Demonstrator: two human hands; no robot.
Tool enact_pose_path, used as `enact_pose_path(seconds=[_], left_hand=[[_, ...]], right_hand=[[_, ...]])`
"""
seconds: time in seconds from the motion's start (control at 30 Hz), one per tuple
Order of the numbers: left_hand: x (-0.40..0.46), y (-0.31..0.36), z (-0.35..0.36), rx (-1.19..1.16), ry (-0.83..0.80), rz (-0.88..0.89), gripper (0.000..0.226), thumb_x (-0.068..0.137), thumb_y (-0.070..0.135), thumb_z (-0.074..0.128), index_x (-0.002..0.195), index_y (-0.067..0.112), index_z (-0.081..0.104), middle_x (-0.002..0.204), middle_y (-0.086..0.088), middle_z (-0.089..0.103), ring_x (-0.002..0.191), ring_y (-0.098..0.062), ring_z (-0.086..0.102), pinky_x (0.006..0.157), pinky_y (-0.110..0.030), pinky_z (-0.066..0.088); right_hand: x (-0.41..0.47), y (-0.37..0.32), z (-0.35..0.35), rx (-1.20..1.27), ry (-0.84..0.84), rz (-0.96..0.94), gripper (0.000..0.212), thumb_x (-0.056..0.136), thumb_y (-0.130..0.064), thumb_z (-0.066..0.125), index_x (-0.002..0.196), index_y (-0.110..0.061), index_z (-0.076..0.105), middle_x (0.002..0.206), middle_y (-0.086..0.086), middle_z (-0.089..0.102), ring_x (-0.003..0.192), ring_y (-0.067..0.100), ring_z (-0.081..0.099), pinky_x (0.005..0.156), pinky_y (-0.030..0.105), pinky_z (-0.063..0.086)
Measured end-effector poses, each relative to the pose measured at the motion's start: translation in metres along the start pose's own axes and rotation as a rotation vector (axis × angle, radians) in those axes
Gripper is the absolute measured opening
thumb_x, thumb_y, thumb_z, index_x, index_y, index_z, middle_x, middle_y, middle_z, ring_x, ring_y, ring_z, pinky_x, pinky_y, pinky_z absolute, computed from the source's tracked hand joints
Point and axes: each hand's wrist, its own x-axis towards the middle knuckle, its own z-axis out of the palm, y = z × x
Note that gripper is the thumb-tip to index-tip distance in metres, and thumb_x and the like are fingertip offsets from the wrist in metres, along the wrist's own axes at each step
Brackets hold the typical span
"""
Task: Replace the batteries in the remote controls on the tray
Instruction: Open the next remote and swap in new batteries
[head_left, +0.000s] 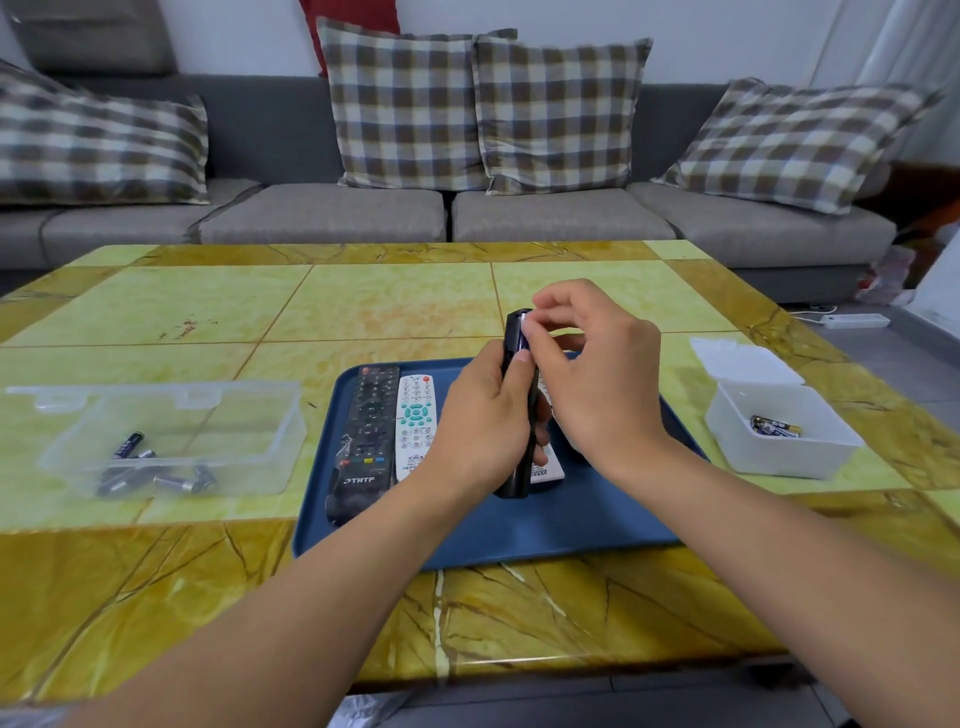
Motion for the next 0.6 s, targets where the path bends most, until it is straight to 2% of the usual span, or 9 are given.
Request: enact_pose_path(seconds=[0.1,0.2,0.3,0.6], left_hand=[[-0.001,-0.001,-0.001,0.080,0.012,0.021,0.025,0.108,0.028,0.037,0.099,0.010,0.051,0.071,-0.012,0.058,0.048,-0.017,0.055,0.044,-0.024,0.046],[0.003,-0.004,-0.005,0.198,0.005,0.036,0.023,0.107,0.030,0.038,0.093,0.015,0.049,0.074,-0.011,0.059,0.049,-0.016,0.056,0.044,-0.029,0.049],[0.005,-0.006,-0.007,0.215,-0.005,0.023,0.024,0.107,0.030,0.038,0.093,0.014,0.049,0.075,-0.011,0.059,0.052,-0.018,0.056,0.047,-0.035,0.054],[0.008,-0.008,-0.005,0.256,-0.014,-0.002,0.027,0.107,0.028,0.038,0.084,0.014,0.044,0.069,-0.008,0.056,0.049,-0.019,0.052,0.045,-0.033,0.051]], right_hand=[[0.000,-0.002,0.002,0.008,0.004,0.038,0.013,0.090,-0.011,0.070,0.102,-0.014,0.070,0.087,-0.008,0.071,0.076,-0.002,0.065,0.066,0.004,0.047],[0.001,-0.001,0.003,0.015,-0.008,0.055,0.013,0.090,-0.009,0.069,0.102,-0.014,0.070,0.083,-0.010,0.067,0.073,-0.007,0.062,0.063,0.002,0.043],[0.003,0.000,0.005,0.024,-0.019,0.067,0.014,0.089,-0.008,0.067,0.101,-0.014,0.069,0.081,-0.010,0.066,0.075,-0.004,0.063,0.063,0.004,0.044],[0.005,0.013,0.010,0.032,-0.129,0.098,0.013,0.091,-0.005,0.061,0.094,-0.017,0.066,0.084,-0.004,0.065,0.080,0.007,0.061,0.061,0.009,0.044]])
